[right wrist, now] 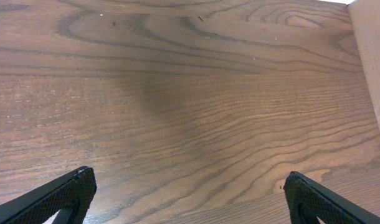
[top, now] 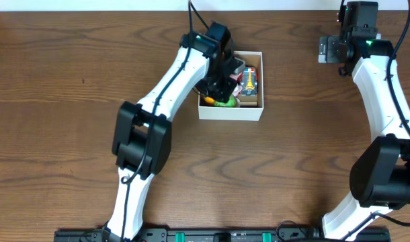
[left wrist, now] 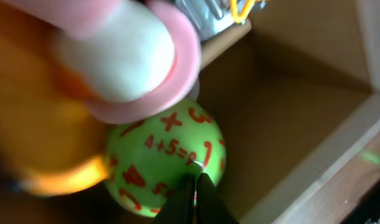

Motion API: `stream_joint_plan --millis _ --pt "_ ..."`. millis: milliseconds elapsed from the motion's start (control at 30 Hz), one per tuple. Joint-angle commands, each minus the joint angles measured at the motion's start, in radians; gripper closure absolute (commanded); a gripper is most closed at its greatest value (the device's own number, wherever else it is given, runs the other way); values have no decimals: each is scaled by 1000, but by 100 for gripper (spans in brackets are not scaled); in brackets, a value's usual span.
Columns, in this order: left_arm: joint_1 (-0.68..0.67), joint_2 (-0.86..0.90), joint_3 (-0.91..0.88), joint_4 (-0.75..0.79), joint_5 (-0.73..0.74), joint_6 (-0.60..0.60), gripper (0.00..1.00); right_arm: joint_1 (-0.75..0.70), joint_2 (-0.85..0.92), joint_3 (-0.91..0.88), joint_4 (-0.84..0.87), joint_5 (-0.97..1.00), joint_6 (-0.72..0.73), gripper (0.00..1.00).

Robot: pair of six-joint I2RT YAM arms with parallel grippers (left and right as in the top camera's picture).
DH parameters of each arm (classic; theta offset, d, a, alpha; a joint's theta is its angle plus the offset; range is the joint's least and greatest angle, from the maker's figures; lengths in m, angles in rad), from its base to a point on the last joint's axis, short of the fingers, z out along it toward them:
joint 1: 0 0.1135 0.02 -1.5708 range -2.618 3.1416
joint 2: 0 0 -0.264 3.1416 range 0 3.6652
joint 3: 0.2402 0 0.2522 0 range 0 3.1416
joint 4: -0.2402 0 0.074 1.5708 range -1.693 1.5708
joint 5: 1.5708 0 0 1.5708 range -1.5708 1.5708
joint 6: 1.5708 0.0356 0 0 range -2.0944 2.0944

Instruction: Pack container

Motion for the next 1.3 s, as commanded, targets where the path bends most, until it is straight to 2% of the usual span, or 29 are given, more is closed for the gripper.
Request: stream_joint_plan --millis 0,300,600,767,833,900,1000,1067,1133,1267 --pt "7 67 -10 -2 -40 0 94 -3 0 13 0 3 13 1" --pt "60 20 46 2 -47 -1 94 -3 0 13 0 3 13 1" --pt "98 -110 147 44 -47 -2 94 -3 0 13 0 3 13 1" --pt "116 -169 155 128 -89 -93 93 -3 0 13 0 3 13 1" --pt "136 -174 155 127 -237 -210 73 -3 0 13 0 3 13 1" --pt "166 -171 154 101 -451 -379 67 -3 0 13 0 3 13 1" --pt "222 -169 137 61 -660 -616 39 -3 0 13 0 3 13 1" --pt "268 -169 132 58 -704 -699 27 -3 0 13 0 3 13 1" --pt "321 -169 130 74 -708 -734 14 -3 0 13 0 3 12 1" --pt "408 -169 130 90 -707 -739 9 -3 0 13 0 3 12 1"
